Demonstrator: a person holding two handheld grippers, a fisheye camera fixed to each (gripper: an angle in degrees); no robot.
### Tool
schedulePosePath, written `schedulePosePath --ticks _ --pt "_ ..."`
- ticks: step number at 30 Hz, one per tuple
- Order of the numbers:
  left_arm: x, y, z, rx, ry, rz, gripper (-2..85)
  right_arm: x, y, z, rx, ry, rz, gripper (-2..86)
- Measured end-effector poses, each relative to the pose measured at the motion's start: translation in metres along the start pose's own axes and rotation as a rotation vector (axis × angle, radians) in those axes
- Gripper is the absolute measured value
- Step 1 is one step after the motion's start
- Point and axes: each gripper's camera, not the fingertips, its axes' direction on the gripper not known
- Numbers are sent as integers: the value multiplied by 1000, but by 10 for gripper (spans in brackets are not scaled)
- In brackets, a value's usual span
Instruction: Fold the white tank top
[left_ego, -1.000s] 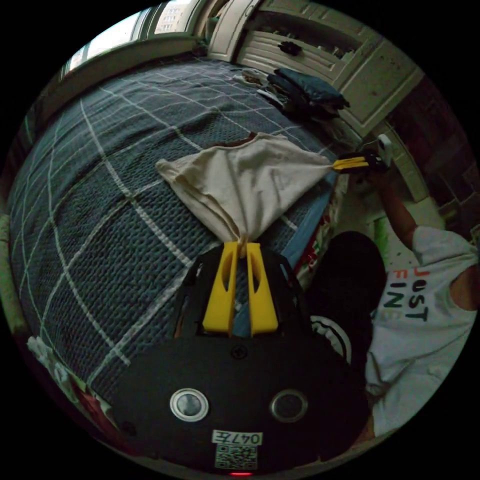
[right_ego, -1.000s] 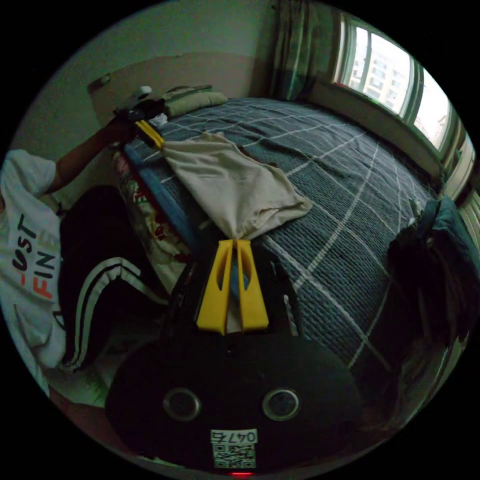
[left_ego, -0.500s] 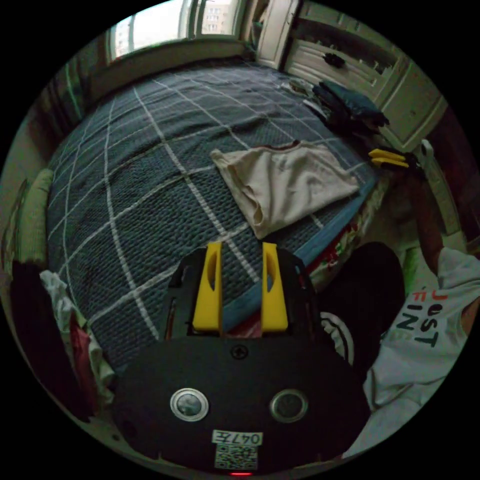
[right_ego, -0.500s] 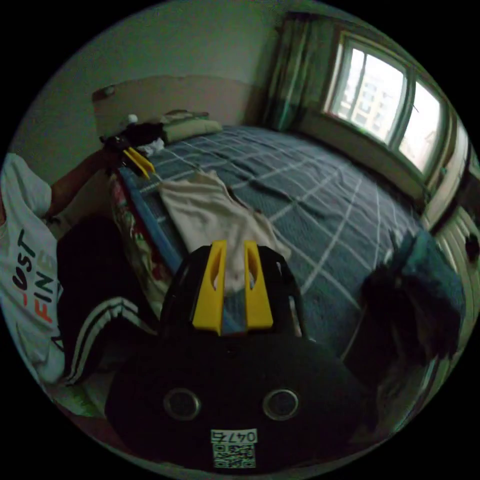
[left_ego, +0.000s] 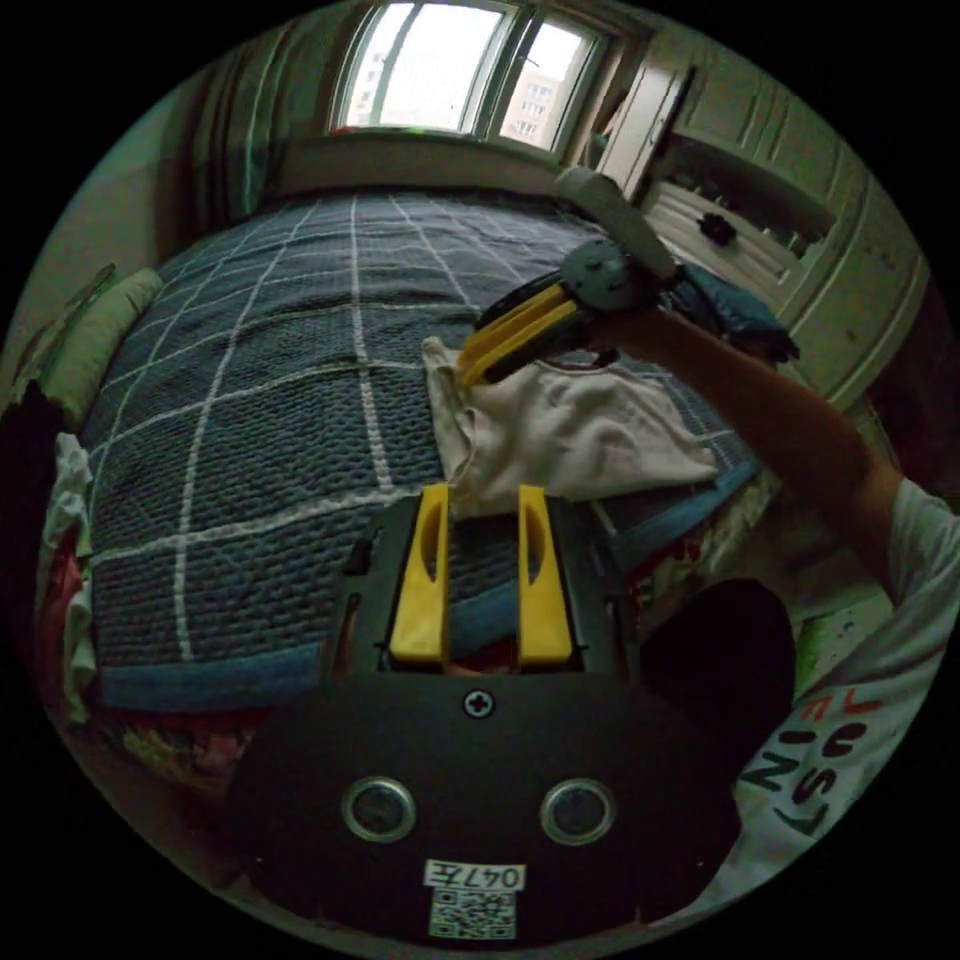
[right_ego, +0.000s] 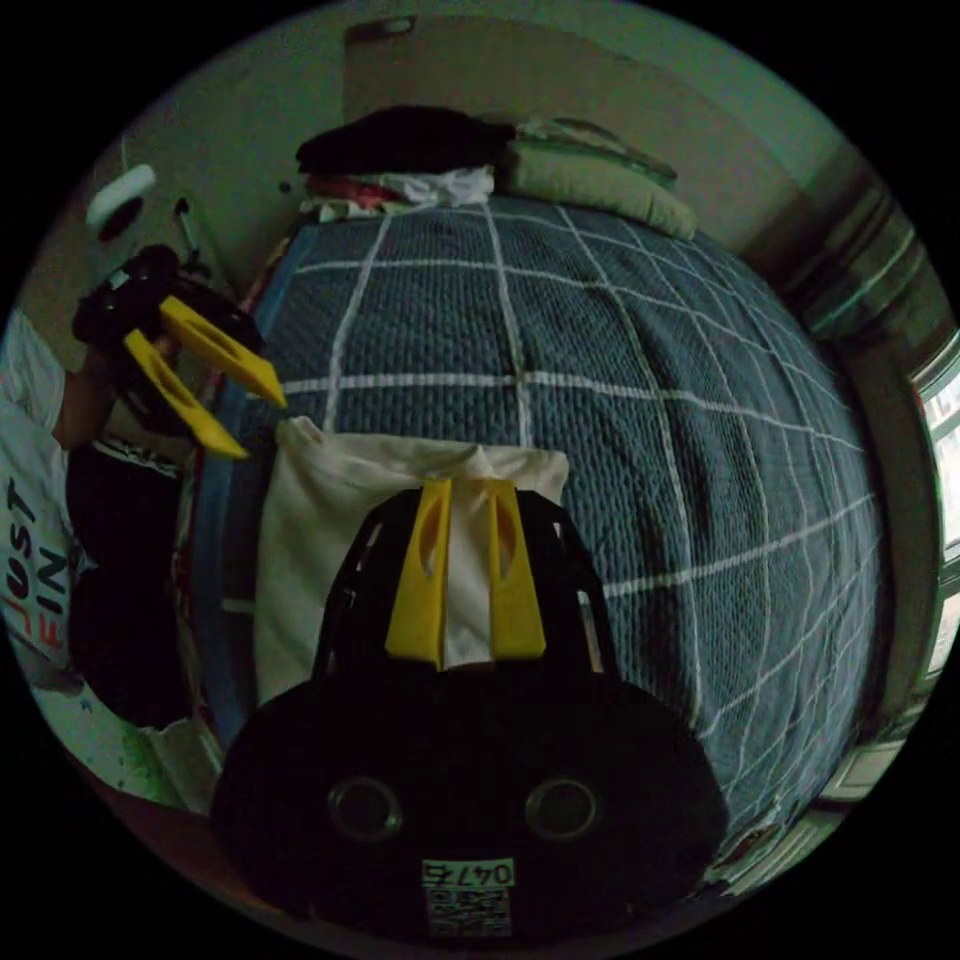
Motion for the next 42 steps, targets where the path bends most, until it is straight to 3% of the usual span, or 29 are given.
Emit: schedulePosePath --ticks 4,6,8,12,18,23,26,34,42 --pt "-5 8 8 -69 -42 -54 149 16 -13 7 92 44 79 20" --pt "-6 11 15 -57 24 -101 151 24 -19 19 53 48 107 49" --pt "-5 10 20 -76 40 -148 132 29 -27 35 -46 71 105 70" --pt "5 10 23 -46 -21 -207 60 39 -30 25 85 83 128 75" --pt "27 10 43 -82 42 -206 117 63 -49 52 -23 -53 105 131" --pt "47 7 55 -80 39 -204 69 79 -37 58 8 -193 94 46" --pt "63 5 64 -81 9 -189 24 71 -29 49 48 -137 37 10" --pt "117 -6 62 4 123 -180 -2 75 17 -12 155 -86 41 1" --pt "257 -49 95 14 257 21 -2 77 150 -113 213 -25 129 0"
